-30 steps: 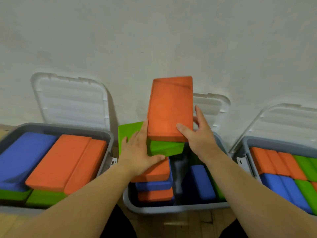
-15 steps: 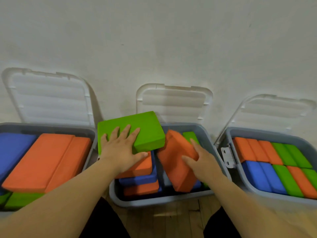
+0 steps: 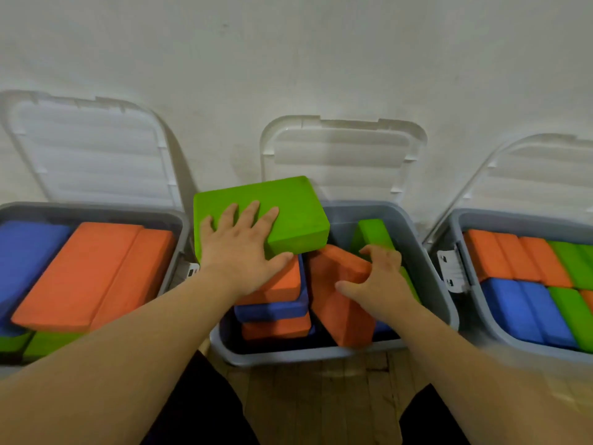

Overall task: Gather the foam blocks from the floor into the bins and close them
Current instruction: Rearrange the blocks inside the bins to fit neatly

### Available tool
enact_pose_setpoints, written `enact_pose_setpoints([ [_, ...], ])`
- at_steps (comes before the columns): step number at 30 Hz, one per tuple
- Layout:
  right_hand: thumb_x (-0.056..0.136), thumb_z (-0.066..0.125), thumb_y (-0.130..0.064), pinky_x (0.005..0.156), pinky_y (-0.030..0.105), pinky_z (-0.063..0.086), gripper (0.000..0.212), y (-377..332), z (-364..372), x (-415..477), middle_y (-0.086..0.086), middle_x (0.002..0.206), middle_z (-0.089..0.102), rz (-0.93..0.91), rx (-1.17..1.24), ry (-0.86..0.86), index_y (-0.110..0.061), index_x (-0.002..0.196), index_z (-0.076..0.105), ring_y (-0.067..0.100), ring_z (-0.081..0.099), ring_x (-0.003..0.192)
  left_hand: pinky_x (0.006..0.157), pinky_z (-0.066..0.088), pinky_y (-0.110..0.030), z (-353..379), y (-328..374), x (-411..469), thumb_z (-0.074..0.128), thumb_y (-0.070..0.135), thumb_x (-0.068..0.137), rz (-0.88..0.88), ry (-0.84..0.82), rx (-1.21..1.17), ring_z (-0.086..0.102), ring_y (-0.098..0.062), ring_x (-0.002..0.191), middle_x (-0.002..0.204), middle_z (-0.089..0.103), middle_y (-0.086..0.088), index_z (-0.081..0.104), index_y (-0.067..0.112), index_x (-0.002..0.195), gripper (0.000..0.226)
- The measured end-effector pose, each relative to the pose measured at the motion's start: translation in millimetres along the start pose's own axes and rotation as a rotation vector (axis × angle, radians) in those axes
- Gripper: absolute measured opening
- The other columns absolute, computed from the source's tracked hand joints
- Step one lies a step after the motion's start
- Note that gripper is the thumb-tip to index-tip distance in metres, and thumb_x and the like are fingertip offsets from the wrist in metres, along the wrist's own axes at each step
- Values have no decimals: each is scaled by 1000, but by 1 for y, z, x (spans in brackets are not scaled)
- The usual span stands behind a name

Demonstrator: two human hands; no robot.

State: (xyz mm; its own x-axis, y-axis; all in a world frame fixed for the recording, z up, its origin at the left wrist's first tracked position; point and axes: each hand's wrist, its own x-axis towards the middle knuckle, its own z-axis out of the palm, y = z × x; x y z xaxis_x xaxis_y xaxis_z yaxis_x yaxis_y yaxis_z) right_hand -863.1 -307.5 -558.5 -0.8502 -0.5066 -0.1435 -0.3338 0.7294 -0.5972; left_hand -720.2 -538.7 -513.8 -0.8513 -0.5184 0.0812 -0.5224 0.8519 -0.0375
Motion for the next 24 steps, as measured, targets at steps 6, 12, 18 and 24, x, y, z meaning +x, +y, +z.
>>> enact_pose_setpoints([
  [6, 76, 87, -45, 106, 30, 35, 99, 17, 37, -26, -2, 148, 38, -41, 277, 216, -34, 155, 29, 16, 40, 134, 118, 22, -59, 5, -5, -1, 23, 91, 75, -23, 31, 2, 18, -30, 155, 171, 16, 7, 8, 48, 160, 95],
  [12, 73, 85, -29, 102, 40, 41, 117, 13, 37, -31, 5, 158, 14, -144, 96, 89, -25, 162, 9, 26, 33, 137, 117, 24, -58, 5, -4, 0, 21, 90, 74, -32, 52, -1, 21, -30, 154, 170, 21, 6, 13, 48, 159, 95],
  [18, 85, 80, -41, 106, 38, 38, 87, 12, 9, -8, 1, 152, 32, -221, 144, 278, -28, 155, 31, 22, 39, 138, 115, 27, -58, 10, -9, -1, 27, 89, 76, -38, 89, -5, 26, -31, 151, 168, 26, 5, 19, 48, 159, 93],
  [24, 94, 61, -58, 107, 39, 41, 60, 10, 16, -3, 1, 161, 37, -125, -163, 86, -34, 148, 51, 28, 48, 137, 115, 28, -57, 10, -12, -3, 29, 87, 76, -47, 93, -5, 26, -31, 151, 167, 27, 5, 19, 48, 158, 92],
])
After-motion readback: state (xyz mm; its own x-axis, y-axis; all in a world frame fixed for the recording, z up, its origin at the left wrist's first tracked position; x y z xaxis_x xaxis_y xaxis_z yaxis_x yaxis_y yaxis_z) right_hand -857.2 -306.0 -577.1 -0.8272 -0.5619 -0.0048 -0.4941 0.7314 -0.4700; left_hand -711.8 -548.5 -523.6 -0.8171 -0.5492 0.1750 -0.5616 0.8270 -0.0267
